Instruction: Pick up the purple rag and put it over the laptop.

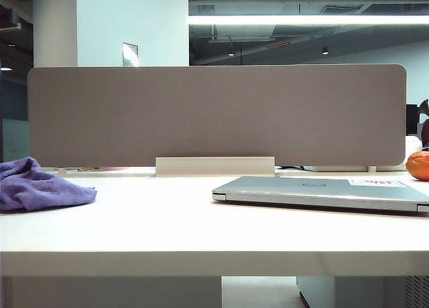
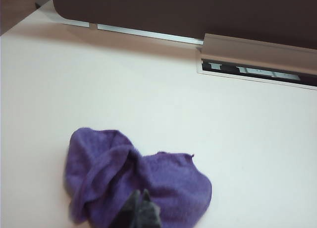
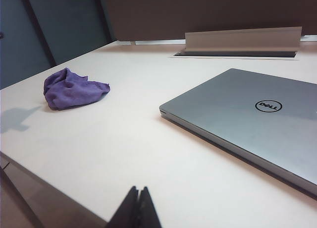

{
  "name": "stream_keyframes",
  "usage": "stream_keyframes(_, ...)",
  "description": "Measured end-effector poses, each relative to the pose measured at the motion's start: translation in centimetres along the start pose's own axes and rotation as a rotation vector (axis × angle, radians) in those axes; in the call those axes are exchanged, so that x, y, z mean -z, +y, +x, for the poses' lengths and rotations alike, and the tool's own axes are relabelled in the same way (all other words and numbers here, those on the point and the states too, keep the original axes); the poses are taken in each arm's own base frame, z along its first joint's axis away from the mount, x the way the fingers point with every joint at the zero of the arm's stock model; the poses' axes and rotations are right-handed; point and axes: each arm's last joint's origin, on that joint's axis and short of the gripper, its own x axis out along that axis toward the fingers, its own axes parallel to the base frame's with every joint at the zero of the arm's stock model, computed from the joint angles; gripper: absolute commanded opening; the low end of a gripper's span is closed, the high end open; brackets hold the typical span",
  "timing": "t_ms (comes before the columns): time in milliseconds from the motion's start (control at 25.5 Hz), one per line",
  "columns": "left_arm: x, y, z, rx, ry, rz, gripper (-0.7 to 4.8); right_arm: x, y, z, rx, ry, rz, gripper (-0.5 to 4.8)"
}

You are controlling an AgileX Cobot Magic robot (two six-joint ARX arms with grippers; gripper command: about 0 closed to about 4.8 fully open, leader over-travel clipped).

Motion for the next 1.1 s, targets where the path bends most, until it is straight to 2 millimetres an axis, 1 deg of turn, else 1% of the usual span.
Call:
stream_keyframes(39,-0.5,-0.1,0.9,-0.001,0.01,0.001,-0.05,0.0,0.0,0.0,0.0,0.0,0.0,-0.08)
stream_keyframes(118,-0.8,-0.3,2.3,-0.004,0.034,0.003,-0.04,0.0,0.0,0.0,0.0,0.0,0.0,-0.08)
stream_keyframes(196,-0.8,-0.3,3.3,-0.008,0.061,0.004,0.02,0.0,0.0,0.0,0.0,0.0,0.0,-0.08)
stream_keyframes(275,-0.8,-0.4,4.7,-0.012,0.089,0.006,0.04,0.0,0.0,0.0,0.0,0.0,0.0,-0.08)
stream_keyframes(550,-0.1,-0.6,8.5,-0.02,0.179,0.047,0.08,0.0,0.0,0.0,0.0,0.0,0.0,-0.08)
stream_keyframes(589,0.0,-0.6,9.1,-0.02,0.193,0.062,0.28,0.0,0.0,0.0,0.0,0.0,0.0,-0.08)
stream_keyframes(668,0.2,-0.7,10.0,-0.021,0.219,0.078,0.96,0.0,0.0,0.0,0.0,0.0,0.0,-0.08)
stream_keyframes(707,0.3,-0.7,10.5,-0.022,0.232,0.081,1.45,0.0,0.0,0.0,0.0,0.0,0.0,-0.08)
stream_keyframes(786,0.3,-0.7,11.3,-0.023,0.241,0.085,2.15,0.0,0.0,0.0,0.0,0.0,0.0,-0.08)
stream_keyframes(825,0.2,-0.8,12.3,-0.023,0.248,0.089,2.79,0.0,0.0,0.0,0.001,0.001,0.001,-0.08)
stream_keyframes(864,0.5,-0.8,12.7,-0.024,0.259,0.089,3.3,0.1,0.0,0.0,0.001,0.006,0.004,-0.08)
stream_keyframes(982,1.1,-0.8,13.5,-0.036,0.281,0.092,4.71,0.3,0.0,0.0,0.004,0.023,0.015,-0.08)
stream_keyframes(1021,1.3,-0.7,13.7,-0.053,0.288,0.096,4.79,0.3,0.0,0.0,0.004,0.025,0.017,-0.08)
stream_keyframes(1100,1.8,-0.4,13.9,-0.12,0.306,0.136,4.79,0.3,0.0,0.0,0.004,0.026,0.017,-0.08)
